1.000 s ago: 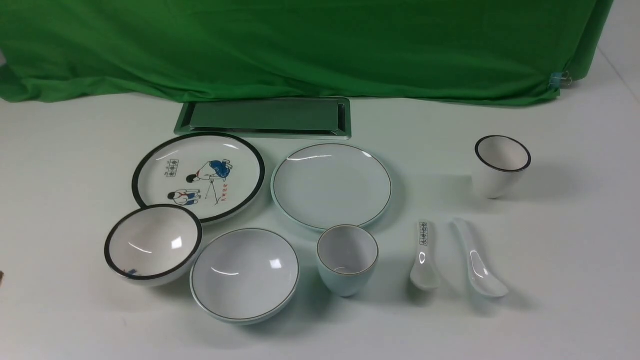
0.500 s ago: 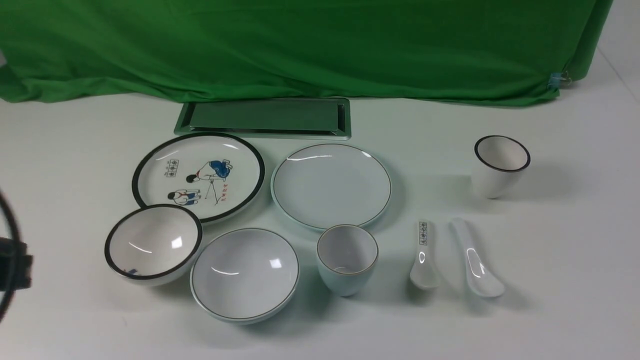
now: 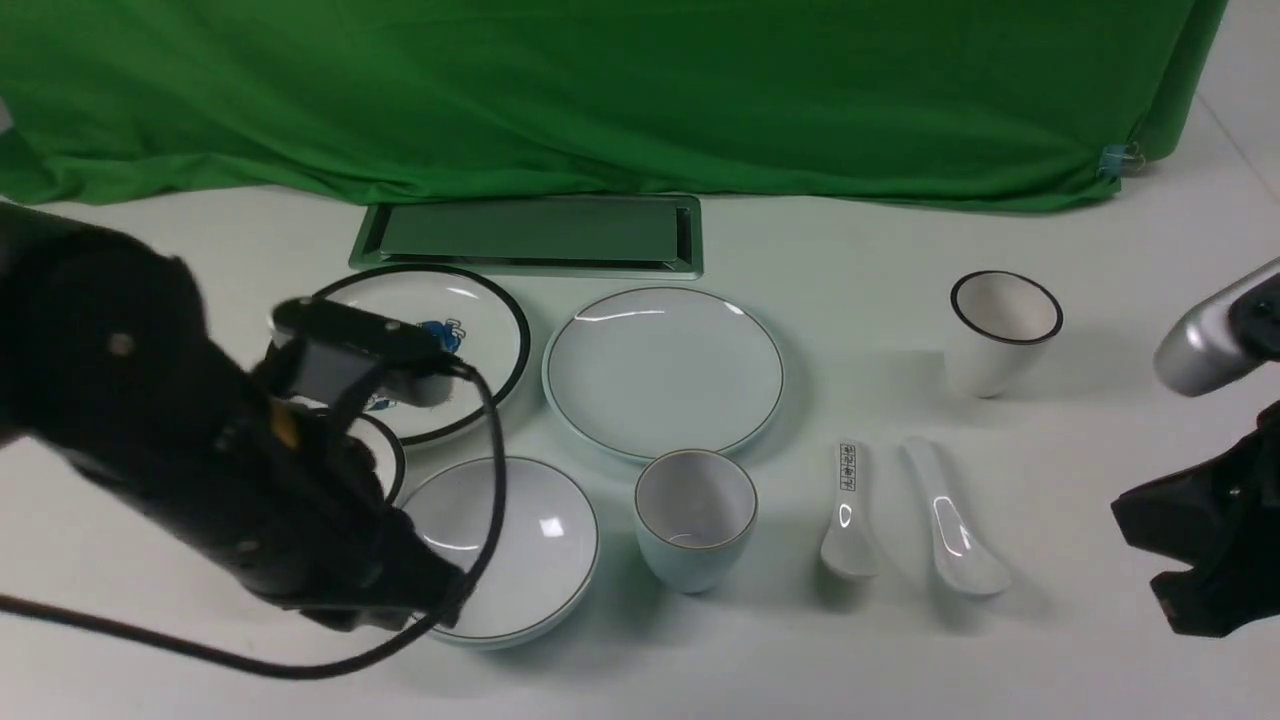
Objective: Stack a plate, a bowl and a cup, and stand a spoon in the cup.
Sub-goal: Use the left arm to grab a blue rice bowl
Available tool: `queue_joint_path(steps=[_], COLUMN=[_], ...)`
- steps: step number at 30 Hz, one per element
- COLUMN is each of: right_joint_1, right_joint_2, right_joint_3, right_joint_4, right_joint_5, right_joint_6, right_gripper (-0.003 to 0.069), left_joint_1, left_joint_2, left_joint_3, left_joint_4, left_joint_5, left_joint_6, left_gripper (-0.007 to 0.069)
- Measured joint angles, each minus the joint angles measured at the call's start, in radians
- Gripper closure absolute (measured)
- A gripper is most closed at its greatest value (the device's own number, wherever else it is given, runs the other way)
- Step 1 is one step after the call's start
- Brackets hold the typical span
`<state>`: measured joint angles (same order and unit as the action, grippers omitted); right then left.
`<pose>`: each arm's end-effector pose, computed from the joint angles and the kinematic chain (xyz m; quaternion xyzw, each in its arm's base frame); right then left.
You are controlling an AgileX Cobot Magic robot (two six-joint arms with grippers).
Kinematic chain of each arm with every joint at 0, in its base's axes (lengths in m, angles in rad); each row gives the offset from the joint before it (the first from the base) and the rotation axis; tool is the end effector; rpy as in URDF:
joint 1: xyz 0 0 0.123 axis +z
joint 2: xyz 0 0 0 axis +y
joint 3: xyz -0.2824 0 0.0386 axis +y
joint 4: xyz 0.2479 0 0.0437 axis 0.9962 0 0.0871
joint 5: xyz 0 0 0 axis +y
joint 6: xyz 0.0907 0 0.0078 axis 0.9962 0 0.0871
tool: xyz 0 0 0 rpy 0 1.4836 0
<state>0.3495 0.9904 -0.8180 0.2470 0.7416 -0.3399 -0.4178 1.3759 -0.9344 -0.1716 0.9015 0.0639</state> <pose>0.1742 0.0795 0.3156 -0.2612 0.8885 0.1123 0.3602 0.2276 -0.1144 0.2555 0.1940 0.9656 -0.1011 0.1407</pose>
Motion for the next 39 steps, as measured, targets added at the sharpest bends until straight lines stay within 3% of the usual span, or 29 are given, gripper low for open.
queue_joint_path(steps=[5,8,12,17,21,34,39], right_joint_1=[0.006,0.006,0.006,0.006,0.006,0.006,0.006], right_joint_2=[0.003,0.003,0.003,0.003,0.003,0.003,0.003], right_joint_3=[-0.001,-0.001,-0.001,-0.001,-0.001,-0.001,-0.001], right_joint_4=[-0.014,-0.018,-0.020,-0.021,-0.021,-0.021,-0.021], right_joint_5=[-0.010,-0.017,-0.025,-0.028,-0.031,-0.033,-0.031], right_joint_6=[-0.001,-0.002,-0.002,-0.002,-0.002,0.000,0.000], right_gripper=[0.0646,0.0646,0.0646,0.0646,0.0645,0.0638,0.0633], left_joint_1=[0.005,0.026,0.057,0.082,0.088,0.088,0.088], left_joint_2=[0.108,0.136,0.140,0.148,0.183,0.267,0.191], left_joint_3=[0.000,0.000,-0.001,0.024,0.044,0.048,0.049], left_joint_4=[0.080,0.104,0.108,0.085,0.069,-0.023,-0.054], left_joint_5=[-0.106,-0.134,-0.145,-0.194,-0.224,-0.333,-0.282], left_joint_6=[-0.199,-0.294,-0.346,-0.353,-0.353,-0.324,-0.247], left_gripper=[0.0512,0.0391,0.0218,0.0160,0.0194,0.0589,0.0634])
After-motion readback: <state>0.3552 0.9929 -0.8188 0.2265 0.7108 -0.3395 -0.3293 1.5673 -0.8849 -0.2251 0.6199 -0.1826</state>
